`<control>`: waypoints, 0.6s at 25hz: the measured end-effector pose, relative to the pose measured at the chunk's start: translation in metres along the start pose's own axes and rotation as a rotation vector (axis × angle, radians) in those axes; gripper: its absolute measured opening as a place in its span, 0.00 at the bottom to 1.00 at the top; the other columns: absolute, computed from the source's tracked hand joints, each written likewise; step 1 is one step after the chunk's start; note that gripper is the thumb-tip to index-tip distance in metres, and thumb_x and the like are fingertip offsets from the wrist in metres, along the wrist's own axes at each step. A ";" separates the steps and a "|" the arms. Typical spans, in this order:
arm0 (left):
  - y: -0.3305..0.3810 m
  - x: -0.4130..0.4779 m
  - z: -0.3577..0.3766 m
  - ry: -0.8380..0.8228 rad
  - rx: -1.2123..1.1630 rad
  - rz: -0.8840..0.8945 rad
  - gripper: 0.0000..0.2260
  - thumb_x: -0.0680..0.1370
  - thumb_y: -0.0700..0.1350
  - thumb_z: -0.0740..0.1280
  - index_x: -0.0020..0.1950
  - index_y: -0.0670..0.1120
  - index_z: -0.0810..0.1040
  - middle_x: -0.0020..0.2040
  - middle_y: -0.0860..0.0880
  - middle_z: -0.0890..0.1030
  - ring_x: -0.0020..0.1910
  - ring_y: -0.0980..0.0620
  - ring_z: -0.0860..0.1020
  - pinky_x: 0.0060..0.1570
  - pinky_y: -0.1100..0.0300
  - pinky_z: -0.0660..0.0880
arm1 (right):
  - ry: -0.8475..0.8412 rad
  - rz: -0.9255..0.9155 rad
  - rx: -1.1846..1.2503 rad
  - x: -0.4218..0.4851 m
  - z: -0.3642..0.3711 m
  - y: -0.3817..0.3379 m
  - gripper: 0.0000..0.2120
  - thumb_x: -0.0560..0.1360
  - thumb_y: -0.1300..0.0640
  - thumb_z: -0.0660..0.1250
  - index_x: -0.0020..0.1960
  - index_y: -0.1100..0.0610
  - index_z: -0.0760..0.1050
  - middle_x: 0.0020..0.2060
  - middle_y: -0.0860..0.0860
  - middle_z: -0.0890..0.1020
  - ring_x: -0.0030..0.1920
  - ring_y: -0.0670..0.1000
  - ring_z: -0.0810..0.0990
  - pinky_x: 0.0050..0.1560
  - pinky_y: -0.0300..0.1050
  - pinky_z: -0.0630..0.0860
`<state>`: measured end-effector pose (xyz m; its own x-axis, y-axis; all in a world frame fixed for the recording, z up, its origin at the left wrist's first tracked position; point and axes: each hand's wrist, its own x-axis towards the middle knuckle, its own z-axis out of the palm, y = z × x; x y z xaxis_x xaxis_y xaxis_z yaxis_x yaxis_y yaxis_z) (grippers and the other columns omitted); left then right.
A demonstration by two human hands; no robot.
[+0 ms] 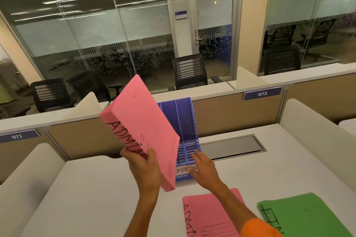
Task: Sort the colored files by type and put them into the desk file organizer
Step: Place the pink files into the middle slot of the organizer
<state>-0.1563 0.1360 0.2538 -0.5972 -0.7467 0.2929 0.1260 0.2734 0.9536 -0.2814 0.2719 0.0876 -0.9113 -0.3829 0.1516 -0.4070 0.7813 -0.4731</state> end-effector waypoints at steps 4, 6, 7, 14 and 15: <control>-0.014 0.033 0.039 0.073 -0.023 0.068 0.18 0.79 0.36 0.63 0.64 0.44 0.59 0.64 0.42 0.73 0.59 0.44 0.76 0.53 0.54 0.78 | -0.038 -0.055 -0.109 0.020 0.026 -0.001 0.36 0.76 0.44 0.63 0.77 0.52 0.50 0.77 0.52 0.52 0.77 0.54 0.48 0.74 0.50 0.46; -0.022 0.041 0.057 0.096 -0.040 0.109 0.18 0.79 0.37 0.63 0.64 0.42 0.59 0.64 0.42 0.72 0.58 0.46 0.75 0.52 0.54 0.79 | -0.066 -0.054 -0.125 0.025 0.037 0.003 0.38 0.75 0.44 0.65 0.77 0.53 0.50 0.77 0.54 0.53 0.77 0.56 0.49 0.74 0.51 0.45; -0.025 0.043 0.066 0.110 -0.034 0.126 0.18 0.79 0.36 0.63 0.64 0.40 0.59 0.63 0.43 0.72 0.57 0.49 0.74 0.50 0.58 0.79 | -0.080 -0.052 -0.128 0.025 0.042 0.007 0.37 0.75 0.44 0.65 0.77 0.54 0.52 0.76 0.55 0.55 0.76 0.57 0.51 0.74 0.51 0.46; -0.079 0.060 0.110 0.105 -0.032 0.110 0.18 0.80 0.36 0.63 0.66 0.39 0.59 0.56 0.47 0.71 0.50 0.50 0.73 0.40 0.74 0.73 | -0.075 -0.021 -0.167 0.025 0.069 0.025 0.35 0.68 0.46 0.73 0.71 0.54 0.66 0.67 0.54 0.73 0.69 0.56 0.69 0.69 0.50 0.63; -0.088 0.060 0.113 0.101 -0.028 0.116 0.18 0.80 0.36 0.63 0.66 0.39 0.60 0.56 0.47 0.71 0.51 0.50 0.73 0.40 0.73 0.72 | -0.067 -0.022 -0.164 0.025 0.069 0.025 0.34 0.69 0.46 0.73 0.71 0.54 0.65 0.68 0.53 0.72 0.70 0.56 0.68 0.69 0.51 0.62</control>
<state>-0.2928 0.1353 0.1799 -0.4950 -0.7685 0.4054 0.2121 0.3455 0.9141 -0.3104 0.2477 0.0195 -0.8981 -0.4283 0.0996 -0.4364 0.8404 -0.3213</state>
